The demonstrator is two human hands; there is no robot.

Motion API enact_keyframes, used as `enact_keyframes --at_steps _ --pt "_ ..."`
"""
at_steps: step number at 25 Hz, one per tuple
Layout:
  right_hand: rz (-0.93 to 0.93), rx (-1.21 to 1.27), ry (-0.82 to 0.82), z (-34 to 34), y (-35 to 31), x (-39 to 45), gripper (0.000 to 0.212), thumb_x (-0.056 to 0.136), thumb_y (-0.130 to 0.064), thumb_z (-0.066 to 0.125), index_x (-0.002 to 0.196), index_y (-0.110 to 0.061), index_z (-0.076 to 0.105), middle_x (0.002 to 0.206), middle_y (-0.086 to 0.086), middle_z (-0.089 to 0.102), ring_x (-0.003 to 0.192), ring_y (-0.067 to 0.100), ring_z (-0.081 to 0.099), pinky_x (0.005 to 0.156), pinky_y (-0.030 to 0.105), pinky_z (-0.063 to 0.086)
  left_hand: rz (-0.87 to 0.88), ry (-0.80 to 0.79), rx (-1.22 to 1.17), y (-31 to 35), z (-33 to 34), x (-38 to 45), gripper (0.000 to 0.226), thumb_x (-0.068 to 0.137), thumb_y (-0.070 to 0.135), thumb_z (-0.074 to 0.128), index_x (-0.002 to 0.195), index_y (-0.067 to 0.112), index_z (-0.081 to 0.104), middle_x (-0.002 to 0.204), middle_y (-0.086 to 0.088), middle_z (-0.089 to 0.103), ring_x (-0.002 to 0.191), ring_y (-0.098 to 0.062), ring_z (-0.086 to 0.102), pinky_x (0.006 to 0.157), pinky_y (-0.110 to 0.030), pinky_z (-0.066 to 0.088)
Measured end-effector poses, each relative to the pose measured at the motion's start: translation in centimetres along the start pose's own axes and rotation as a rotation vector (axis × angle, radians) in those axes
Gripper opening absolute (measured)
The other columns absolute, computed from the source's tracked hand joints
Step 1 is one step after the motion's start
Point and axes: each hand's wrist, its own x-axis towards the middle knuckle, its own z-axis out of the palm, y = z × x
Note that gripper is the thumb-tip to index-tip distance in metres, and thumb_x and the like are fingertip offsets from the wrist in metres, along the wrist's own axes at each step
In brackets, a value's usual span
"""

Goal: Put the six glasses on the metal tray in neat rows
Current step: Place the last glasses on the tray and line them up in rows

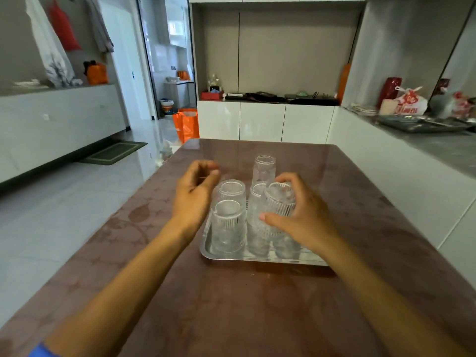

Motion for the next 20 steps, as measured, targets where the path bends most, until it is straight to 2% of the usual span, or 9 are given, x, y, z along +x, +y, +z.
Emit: enact_keyframes --at_steps 3,6,10,11,14,15,17,18,20 --pt "0.006 0.003 -0.052 2.6 1.2 -0.4 0.071 0.062 -0.051 0.085 0.117 -0.046 0.041 0.116 -0.015 0.055 0.100 0.012 0.057 0.069 0.021 0.044 -0.133 0.088 0.097 -5.2 -2.4 -0.5 0.011 0.097 0.011 0.056 0.104 0.012 0.064 0.096 0.002 0.065 0.096 -0.018 0.058 0.074 -0.018 0.046" --pt "0.039 0.002 -0.080 4.5 1.9 -0.4 0.072 0.064 -0.052 0.083 0.120 -0.044 0.038 0.130 -0.011 0.055 0.109 0.014 0.055 0.079 0.028 0.043 -0.216 0.018 0.131 -9.1 -3.5 -1.1 0.019 0.099 0.012 0.051 0.093 0.026 0.063 0.095 0.008 0.065 0.095 -0.016 0.059 0.076 -0.020 0.045" --pt "0.022 -0.072 -0.109 5.5 2.6 -0.6 0.073 0.068 -0.056 0.080 0.123 -0.043 0.034 0.134 -0.009 0.052 0.115 0.016 0.054 0.081 0.028 0.045 -0.286 -0.083 0.243 -12.0 -4.0 -1.1 0.019 0.098 0.013 0.052 0.090 0.026 0.064 0.096 -0.009 0.070 0.091 -0.028 0.065 0.088 -0.046 0.055" --pt "0.009 -0.083 -0.114 5.5 2.7 -0.7 0.073 0.070 -0.057 0.078 0.125 -0.041 0.034 0.136 -0.009 0.050 0.116 0.016 0.053 0.082 0.029 0.045 -0.277 -0.104 0.262 -12.2 -3.9 -0.9 0.020 0.097 0.013 0.053 0.088 0.027 0.065 0.092 -0.006 0.071 0.089 -0.024 0.068 0.086 -0.046 0.056" --pt "-0.016 -0.089 -0.076 4.8 2.5 -0.6 0.069 0.075 -0.069 0.066 0.129 -0.035 0.041 0.137 -0.010 0.049 0.116 0.012 0.052 0.083 0.028 0.045 -0.224 -0.163 0.325 -12.2 -3.6 0.5 0.023 0.095 0.014 0.056 0.085 0.032 0.066 0.082 0.005 0.073 0.073 -0.002 0.066 0.074 -0.033 0.053" --pt "-0.024 -0.069 -0.015 4.2 2.4 -0.1 0.065 0.077 -0.072 0.060 0.127 -0.033 0.044 0.135 -0.011 0.051 0.113 0.012 0.053 0.082 0.028 0.046 -0.198 -0.169 0.365 -12.2 -3.5 1.1 0.021 0.095 0.015 0.056 0.089 0.032 0.067 0.086 0.006 0.074 0.076 -0.004 0.067 0.076 -0.033 0.053" --pt "-0.049 -0.054 0.102 2.8 2.3 2.2 0.058 0.079 -0.073 0.053 0.121 -0.033 0.048 0.124 -0.015 0.053 0.103 0.009 0.054 0.076 0.029 0.048 -0.107 -0.184 0.613 -13.2 -3.8 2.8 0.025 0.097 0.019 0.053 0.119 0.025 0.064 0.121 -0.002 0.070 0.103 -0.017 0.064 0.092 -0.038 0.051" --pt "-0.052 -0.072 0.118 2.1 2.4 3.8 0.056 0.080 -0.072 0.053 0.120 -0.033 0.048 0.119 -0.016 0.051 0.100 0.009 0.053 0.074 0.030 0.046 -0.058 -0.227 0.809 -13.8 -4.0 3.5 0.037 0.099 0.024 0.050 0.134 0.019 0.055 0.139 -0.009 0.059 0.120 -0.024 0.057 0.102 -0.041 0.044" --pt "-0.034 -0.158 0.062 1.0 2.9 7.6 0.054 0.081 -0.067 0.056 0.122 -0.032 0.046 0.118 -0.014 0.050 0.097 0.012 0.052 0.073 0.031 0.043 -0.078 -0.309 1.078 -15.1 -4.3 4.4 0.051 0.101 0.038 0.038 0.148 0.017 0.040 0.156 -0.012 0.039 0.141 -0.031 0.037 0.117 -0.046 0.027"
